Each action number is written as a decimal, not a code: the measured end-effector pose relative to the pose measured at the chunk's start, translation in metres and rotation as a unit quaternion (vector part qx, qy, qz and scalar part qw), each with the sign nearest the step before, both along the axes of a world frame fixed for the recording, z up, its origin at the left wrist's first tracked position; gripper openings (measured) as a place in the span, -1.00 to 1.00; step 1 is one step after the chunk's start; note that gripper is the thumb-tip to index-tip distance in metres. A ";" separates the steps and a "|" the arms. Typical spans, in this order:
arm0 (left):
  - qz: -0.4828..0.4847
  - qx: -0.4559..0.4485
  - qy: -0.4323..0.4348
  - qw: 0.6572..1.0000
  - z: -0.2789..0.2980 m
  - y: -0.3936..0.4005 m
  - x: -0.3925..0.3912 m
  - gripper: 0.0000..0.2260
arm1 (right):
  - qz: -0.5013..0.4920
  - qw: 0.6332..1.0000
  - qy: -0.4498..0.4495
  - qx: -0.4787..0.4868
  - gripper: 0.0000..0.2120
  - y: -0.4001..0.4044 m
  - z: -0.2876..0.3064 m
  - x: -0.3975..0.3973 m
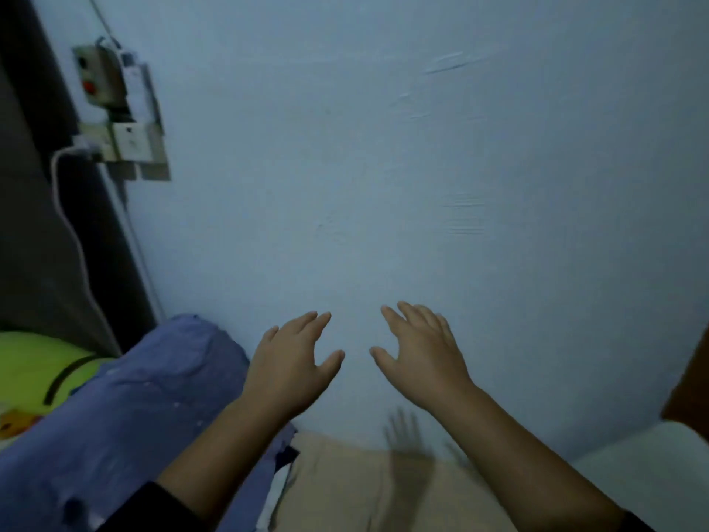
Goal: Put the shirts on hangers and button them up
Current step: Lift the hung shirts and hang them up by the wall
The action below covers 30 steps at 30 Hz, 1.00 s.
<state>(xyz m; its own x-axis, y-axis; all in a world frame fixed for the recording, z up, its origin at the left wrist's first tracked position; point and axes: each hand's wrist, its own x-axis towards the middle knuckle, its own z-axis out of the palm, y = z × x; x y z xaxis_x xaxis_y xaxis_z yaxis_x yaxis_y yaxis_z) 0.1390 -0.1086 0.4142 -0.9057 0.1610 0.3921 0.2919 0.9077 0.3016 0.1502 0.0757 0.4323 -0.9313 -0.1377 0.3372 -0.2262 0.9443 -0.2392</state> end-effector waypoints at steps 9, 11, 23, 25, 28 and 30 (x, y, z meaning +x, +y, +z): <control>0.159 0.027 -0.047 0.986 -0.054 -0.151 0.018 -0.31 | 0.167 0.984 -0.047 0.047 -0.40 -0.147 -0.052 -0.044; 0.183 0.033 -0.048 0.981 -0.061 -0.187 0.017 -0.32 | 0.194 0.978 -0.054 0.058 -0.40 -0.185 -0.061 -0.052; 0.256 0.106 -0.140 0.951 -0.110 -0.415 -0.036 -0.44 | 0.241 0.961 -0.107 0.080 -0.40 -0.409 -0.112 -0.130; 0.269 0.130 -0.166 0.940 -0.125 -0.442 -0.049 -0.43 | 0.246 0.959 -0.113 0.080 -0.42 -0.435 -0.122 -0.144; 0.281 0.157 -0.203 0.925 -0.148 -0.474 -0.072 -0.41 | 0.254 0.956 -0.119 0.090 -0.42 -0.470 -0.133 -0.164; 0.288 0.172 -0.226 0.914 -0.163 -0.487 -0.088 -0.42 | 0.261 0.953 -0.117 0.103 -0.42 -0.490 -0.139 -0.179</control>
